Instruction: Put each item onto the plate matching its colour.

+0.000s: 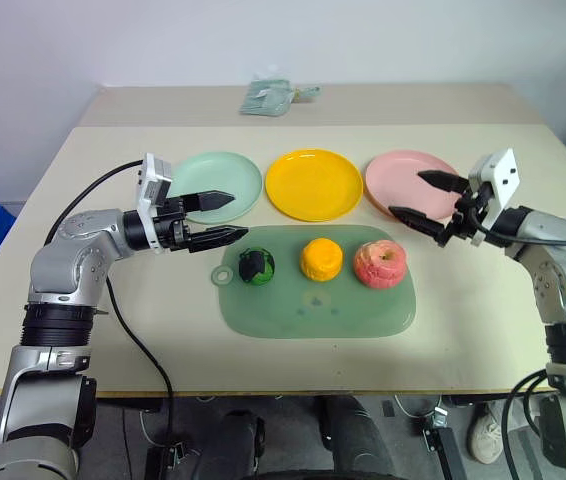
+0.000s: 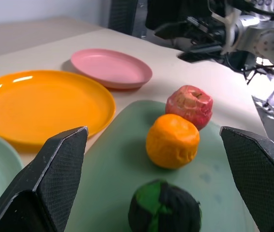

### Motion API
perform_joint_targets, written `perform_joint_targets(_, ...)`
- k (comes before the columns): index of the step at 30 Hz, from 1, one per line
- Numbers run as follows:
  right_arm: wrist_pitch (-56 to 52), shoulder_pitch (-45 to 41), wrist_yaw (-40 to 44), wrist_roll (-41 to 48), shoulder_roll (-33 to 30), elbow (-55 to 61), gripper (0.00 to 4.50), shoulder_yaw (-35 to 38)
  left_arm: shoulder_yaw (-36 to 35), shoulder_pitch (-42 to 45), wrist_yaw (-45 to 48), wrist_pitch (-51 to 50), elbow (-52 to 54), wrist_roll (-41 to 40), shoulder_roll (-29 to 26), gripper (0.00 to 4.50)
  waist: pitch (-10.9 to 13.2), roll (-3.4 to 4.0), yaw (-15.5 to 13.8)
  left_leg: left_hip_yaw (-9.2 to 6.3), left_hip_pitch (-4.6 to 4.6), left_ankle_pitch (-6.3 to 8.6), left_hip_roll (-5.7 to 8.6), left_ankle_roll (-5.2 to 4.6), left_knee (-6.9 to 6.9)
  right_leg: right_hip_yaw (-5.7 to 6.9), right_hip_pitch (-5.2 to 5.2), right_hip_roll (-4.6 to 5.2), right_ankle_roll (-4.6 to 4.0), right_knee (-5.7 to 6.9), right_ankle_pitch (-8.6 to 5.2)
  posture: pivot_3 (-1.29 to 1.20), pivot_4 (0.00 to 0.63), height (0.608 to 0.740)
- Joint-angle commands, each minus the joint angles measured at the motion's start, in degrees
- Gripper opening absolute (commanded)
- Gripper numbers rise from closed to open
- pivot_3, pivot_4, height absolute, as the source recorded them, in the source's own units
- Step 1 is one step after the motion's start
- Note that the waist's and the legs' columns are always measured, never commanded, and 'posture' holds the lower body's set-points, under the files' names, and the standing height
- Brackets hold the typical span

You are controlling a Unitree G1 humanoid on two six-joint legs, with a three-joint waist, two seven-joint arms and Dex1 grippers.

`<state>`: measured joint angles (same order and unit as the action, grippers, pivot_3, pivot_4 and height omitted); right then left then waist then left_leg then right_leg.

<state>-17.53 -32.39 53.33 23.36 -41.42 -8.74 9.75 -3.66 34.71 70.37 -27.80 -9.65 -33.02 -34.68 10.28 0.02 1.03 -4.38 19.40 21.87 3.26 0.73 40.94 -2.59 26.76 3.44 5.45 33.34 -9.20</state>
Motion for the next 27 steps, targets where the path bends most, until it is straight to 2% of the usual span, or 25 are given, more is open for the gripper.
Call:
perform_joint_targets(1, 0.65, -1.91, -1.43, -0.28, 0.17, 0.49, 4.48, 0.94, -1.05, 0.29, -0.51, 1.19, 0.71, 0.09, 0.04, 4.5, 0.0, 0.0, -0.12, -0.02, 0.01, 0.0, -0.01, 0.01, -0.01, 0.02, 0.0, -0.01, 0.0, 0.0, 0.0, 0.0, 0.15, 0.74)
perform_joint_targets(4, 2.38, -0.67, -7.27, -6.65, -1.02, 2.1, 4.48, -0.39, -0.92, -0.54, -0.23, 0.16, 1.84, -0.74, 0.06, 4.5, 0.0, 0.0, -0.34, -0.02, 0.02, 0.0, 0.02, 0.0, 0.0, 0.02, -0.01, 0.03, 0.0, 0.0, 0.0, 0.0, 0.15, 0.74)
perform_joint_targets(6, -0.5, -0.35, -6.37, -6.08, -2.19, 3.56, 4.48, -0.54, -0.67, -0.39, 0.72, -0.38, 1.7, -1.01, -0.39, 4.5, 0.0, 0.0, -0.49, -0.02, 0.04, 0.0, 0.05, 0.0, 0.02, 0.02, -0.01, 0.07, 0.0, 0.0, 0.0, 0.0, 0.15, 0.74)
perform_joint_targets(10, -3.09, 0.51, -2.02, -2.42, -3.19, 6.58, 4.48, -0.04, -0.84, 0.94, 2.37, -0.55, -0.3, -0.6, -1.38, 4.5, 0.0, 0.0, -0.3, -0.02, 0.05, 0.0, 0.06, -0.01, 0.01, 0.02, 0.0, 0.06, 0.0, -0.02, 0.0, 0.0, 0.15, 0.74)
perform_joint_targets(12, -7.66, 1.37, -0.18, -0.39, -4.32, 8.54, 4.48, -0.35, -1.28, 1.45, 2.76, 0.31, -1.35, -0.03, -1.95, 4.5, 0.0, 0.0, -0.25, -0.02, 0.04, 0.0, 0.04, -0.01, 0.01, 0.02, 0.0, 0.04, 0.0, -0.02, 0.0, 0.0, 0.15, 0.74)
perform_joint_targets(18, -19.49, 0.1, -0.06, 4.89, -3.01, 18.11, 4.48, -3.96, -3.18, 0.53, 4.76, 1.94, -2.5, -0.33, -4.93, 4.5, 0.0, 0.0, -0.02, -0.03, 0.03, 0.01, 0.01, -0.01, 0.0, 0.02, 0.01, 0.01, 0.0, -0.02, 0.0, 0.0, 0.15, 0.74)
perform_joint_targets(23, -27.49, -2.16, 0.46, 8.79, -3.62, 23.9, 4.48, -6.05, -2.77, -1.51, 4.34, 0.22, 1.64, -1.24, -4.71, 4.5, 0.0, 0.0, -0.39, -0.03, 0.05, 0.01, 0.02, -0.01, 0.02, 0.02, 0.01, 0.05, 0.0, -0.02, 0.0, 0.0, 0.15, 0.74)
perform_joint_targets(27, -33.92, -4.36, 0.51, 12.77, -4.05, 27.27, 4.48, -6.81, -0.94, -2.14, 5.61, 1.79, 0.21, 0.9, -4.49, 4.5, 0.0, -0.01, -0.59, -0.09, 0.07, 0.01, 0.05, -0.03, 0.03, 0.07, -0.02, 0.09, 0.0, -0.05, 0.0, 0.0, 0.15, 0.74)
